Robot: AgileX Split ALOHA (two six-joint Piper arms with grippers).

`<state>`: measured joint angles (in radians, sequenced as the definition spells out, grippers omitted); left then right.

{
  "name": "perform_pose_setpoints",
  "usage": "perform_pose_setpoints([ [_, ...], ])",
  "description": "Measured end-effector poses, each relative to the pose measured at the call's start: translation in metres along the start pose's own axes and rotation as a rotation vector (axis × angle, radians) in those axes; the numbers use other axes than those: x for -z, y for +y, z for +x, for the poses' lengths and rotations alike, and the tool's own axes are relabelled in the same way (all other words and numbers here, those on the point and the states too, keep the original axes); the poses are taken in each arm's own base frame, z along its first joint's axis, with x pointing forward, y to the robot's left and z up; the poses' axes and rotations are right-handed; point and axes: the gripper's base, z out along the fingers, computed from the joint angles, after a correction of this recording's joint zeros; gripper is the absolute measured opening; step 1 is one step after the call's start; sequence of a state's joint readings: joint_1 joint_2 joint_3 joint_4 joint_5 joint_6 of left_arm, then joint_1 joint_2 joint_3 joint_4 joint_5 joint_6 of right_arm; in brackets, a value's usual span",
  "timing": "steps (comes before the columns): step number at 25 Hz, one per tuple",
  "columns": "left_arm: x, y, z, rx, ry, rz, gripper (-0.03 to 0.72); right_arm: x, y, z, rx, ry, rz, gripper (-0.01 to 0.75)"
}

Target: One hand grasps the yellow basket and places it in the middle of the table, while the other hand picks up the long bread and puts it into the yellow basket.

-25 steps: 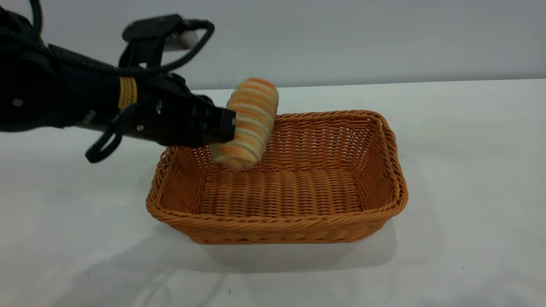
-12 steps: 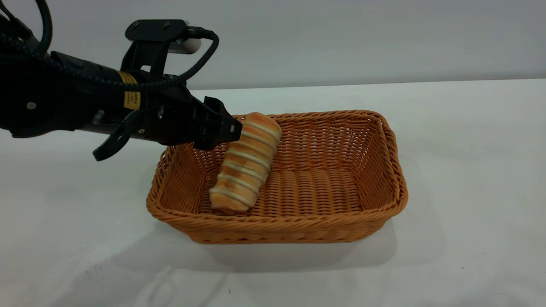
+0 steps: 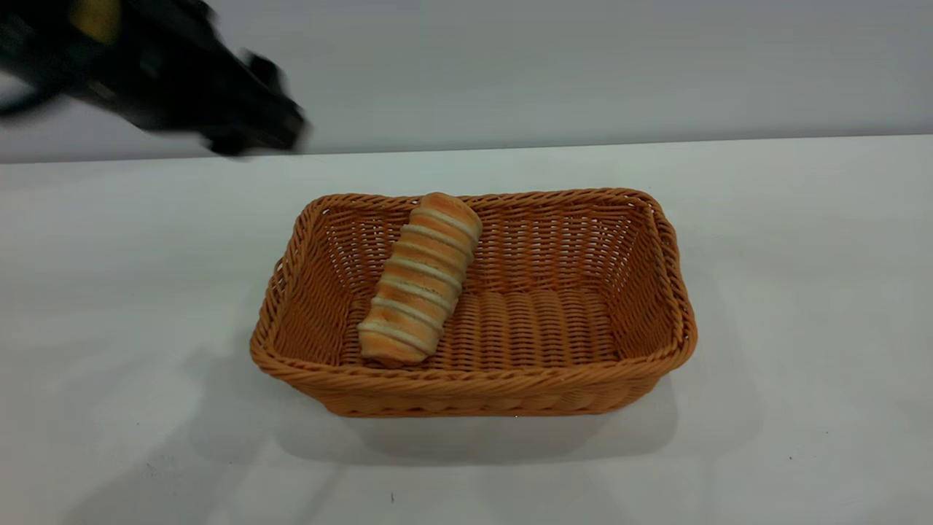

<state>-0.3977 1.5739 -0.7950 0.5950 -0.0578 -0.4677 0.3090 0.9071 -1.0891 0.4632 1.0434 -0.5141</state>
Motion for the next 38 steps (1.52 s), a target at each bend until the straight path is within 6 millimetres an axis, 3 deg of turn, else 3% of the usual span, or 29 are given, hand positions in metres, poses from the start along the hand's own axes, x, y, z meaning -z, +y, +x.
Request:
perform_pose_setpoints([
  [6,0.076,0.02,-0.01,0.042,0.016,-0.171,0.398,0.036,0.01,0.017,-0.001,-0.004,0.105,0.345],
  [10,0.13,0.031,-0.006,0.099,0.013,-0.267,0.346,0.06,0.021,0.031,-0.005,-0.018,0.147,0.345],
  [16,0.206,0.038,0.019,0.226,0.016,-0.353,0.269,0.085,0.039,0.057,-0.002,-0.064,0.163,0.345],
  [22,0.27,0.028,0.06,0.239,0.001,-0.262,0.233,0.083,0.047,0.092,-0.031,-0.06,0.16,0.345],
  [28,0.308,0.008,0.1,0.096,0.009,-0.089,0.233,0.077,0.054,0.126,-0.041,-0.065,0.16,0.345],
  [32,0.321,-0.003,0.113,0.084,-0.06,0.015,0.235,0.075,0.059,0.145,-0.04,-0.085,0.164,0.345],
  [35,0.323,-0.007,0.123,0.082,-0.091,0.049,0.235,0.068,0.059,0.158,-0.048,-0.083,0.164,0.345],
  [38,0.313,-0.01,0.137,0.084,-0.071,0.057,0.235,0.059,0.058,0.17,-0.061,-0.085,0.166,0.345],
])
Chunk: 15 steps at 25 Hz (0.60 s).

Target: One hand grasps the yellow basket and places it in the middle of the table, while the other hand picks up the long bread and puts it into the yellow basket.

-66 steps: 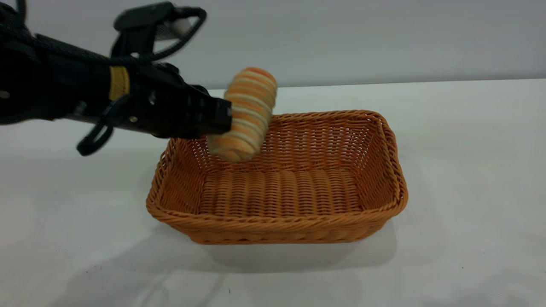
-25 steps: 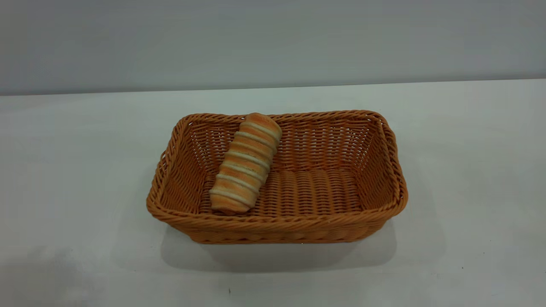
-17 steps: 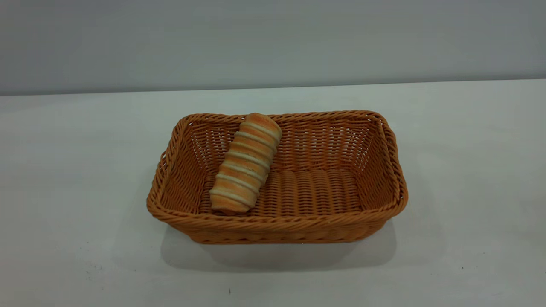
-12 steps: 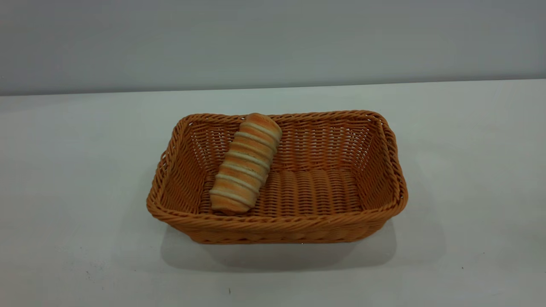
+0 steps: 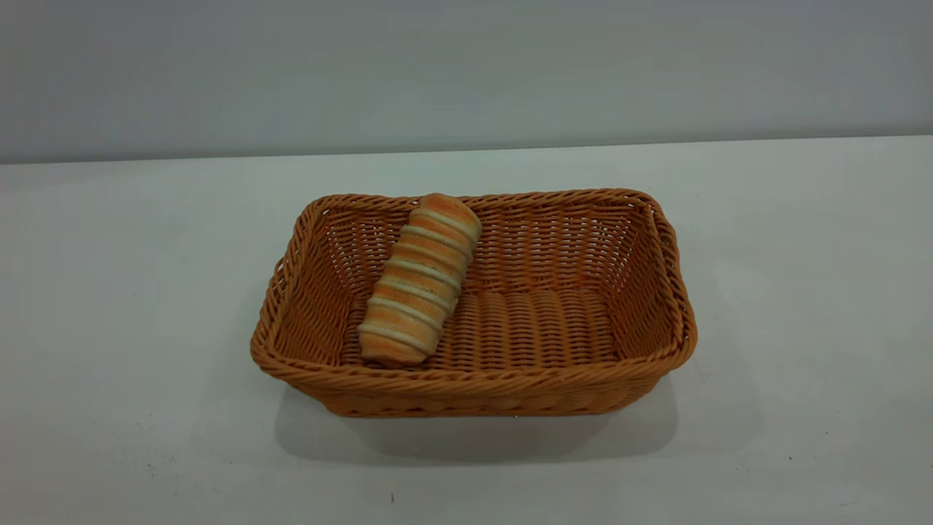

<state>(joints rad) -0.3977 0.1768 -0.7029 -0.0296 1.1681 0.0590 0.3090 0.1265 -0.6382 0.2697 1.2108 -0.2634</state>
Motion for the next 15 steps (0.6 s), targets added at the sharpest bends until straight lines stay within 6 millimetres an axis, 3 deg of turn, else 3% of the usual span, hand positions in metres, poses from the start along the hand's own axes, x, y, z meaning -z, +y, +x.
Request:
perform_pose_setpoints([
  [8,-0.034,-0.002,0.041,0.001,0.07,0.004,0.235,-0.002,-0.003,0.013,0.017,-0.044,0.063,0.345],
  [15,-0.035,-0.001,0.044,0.0,0.044,-0.002,0.235,-0.005,-0.006,0.016,0.02,-0.033,0.091,0.345],
])
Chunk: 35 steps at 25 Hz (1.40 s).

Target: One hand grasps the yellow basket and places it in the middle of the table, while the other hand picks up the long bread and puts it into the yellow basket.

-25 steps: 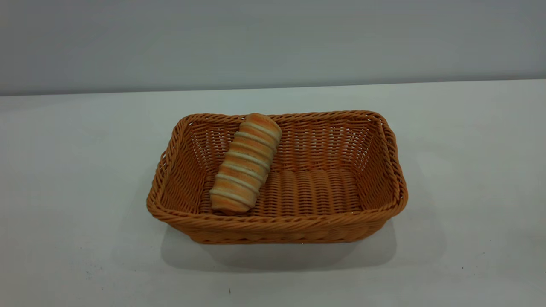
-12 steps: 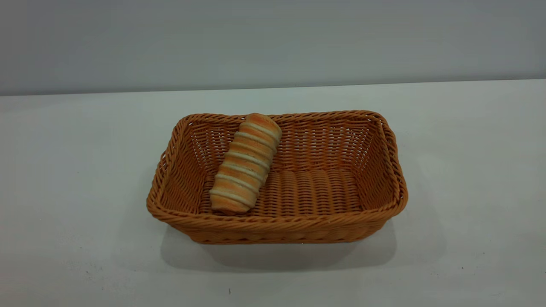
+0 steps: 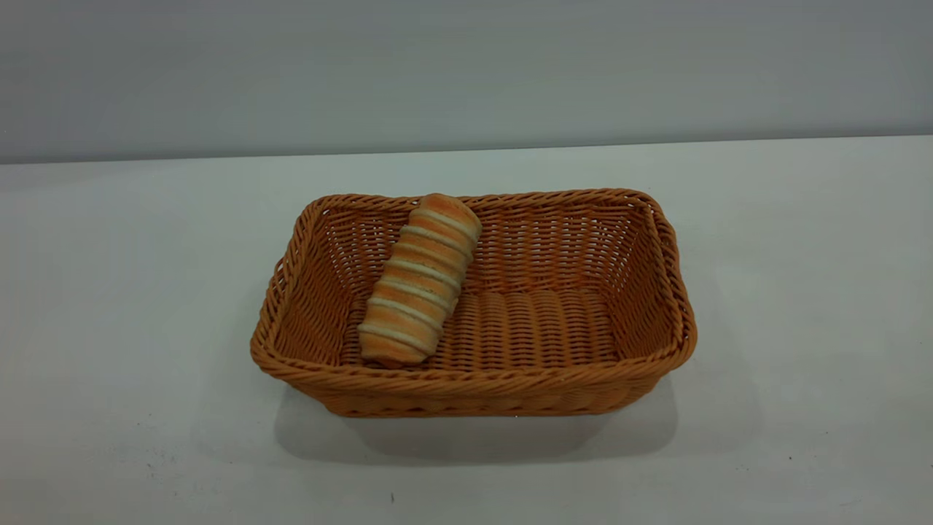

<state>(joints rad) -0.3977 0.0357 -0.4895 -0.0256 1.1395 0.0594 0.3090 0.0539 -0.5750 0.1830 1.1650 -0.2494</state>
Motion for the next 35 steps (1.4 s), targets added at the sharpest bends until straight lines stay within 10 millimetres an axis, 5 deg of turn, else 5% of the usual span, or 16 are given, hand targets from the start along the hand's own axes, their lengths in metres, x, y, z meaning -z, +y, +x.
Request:
perform_pose_setpoints([
  [6,0.0,0.002,0.0,-0.005,0.001,-0.017,0.235,-0.021,-0.004,0.017,-0.062,0.077,0.029,0.345],
  [35,0.0,0.001,0.0,0.017,0.003,-0.043,0.235,-0.022,-0.007,0.019,-0.134,0.083,0.06,0.345],
])
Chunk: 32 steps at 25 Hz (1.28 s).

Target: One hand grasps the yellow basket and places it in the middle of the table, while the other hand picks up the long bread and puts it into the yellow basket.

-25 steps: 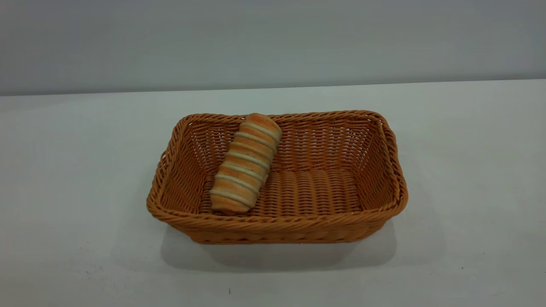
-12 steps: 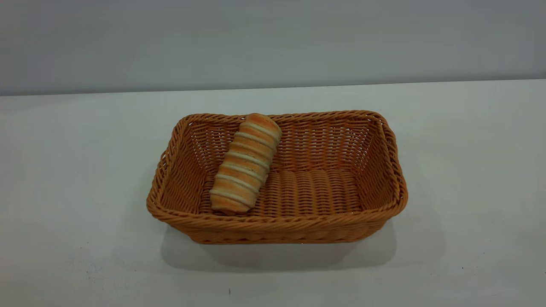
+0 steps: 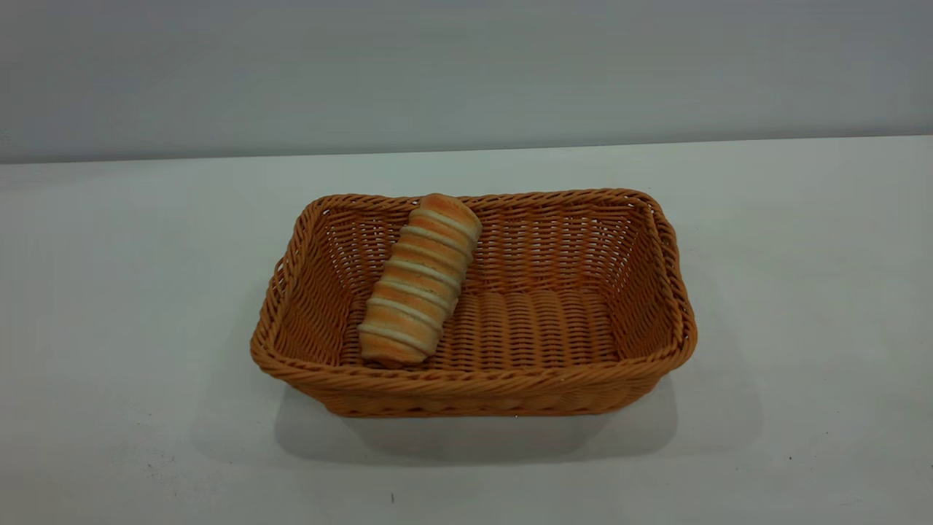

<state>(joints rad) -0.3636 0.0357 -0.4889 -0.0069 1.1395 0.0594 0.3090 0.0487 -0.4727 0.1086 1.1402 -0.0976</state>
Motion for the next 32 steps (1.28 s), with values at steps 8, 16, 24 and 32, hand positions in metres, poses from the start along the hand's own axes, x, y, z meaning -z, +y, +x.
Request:
perform_pose_setpoints([
  [8,0.0006,-0.0028,0.0005,0.172,0.004,-0.191,0.235,-0.0008,-0.0003,-0.0006,-0.096,-0.006,0.135,0.345],
  [16,0.0047,-0.006,0.0048,0.216,-0.042,-0.255,0.235,0.0044,0.0027,0.0039,-0.169,-0.068,0.261,0.345],
  [24,0.0047,-0.006,0.0048,0.217,-0.042,-0.255,0.235,0.0042,0.0027,0.0038,-0.175,-0.068,0.27,0.345],
  [32,0.0047,-0.006,0.0048,0.217,-0.042,-0.255,0.235,0.0044,0.0028,0.0039,-0.176,-0.069,0.271,0.345],
])
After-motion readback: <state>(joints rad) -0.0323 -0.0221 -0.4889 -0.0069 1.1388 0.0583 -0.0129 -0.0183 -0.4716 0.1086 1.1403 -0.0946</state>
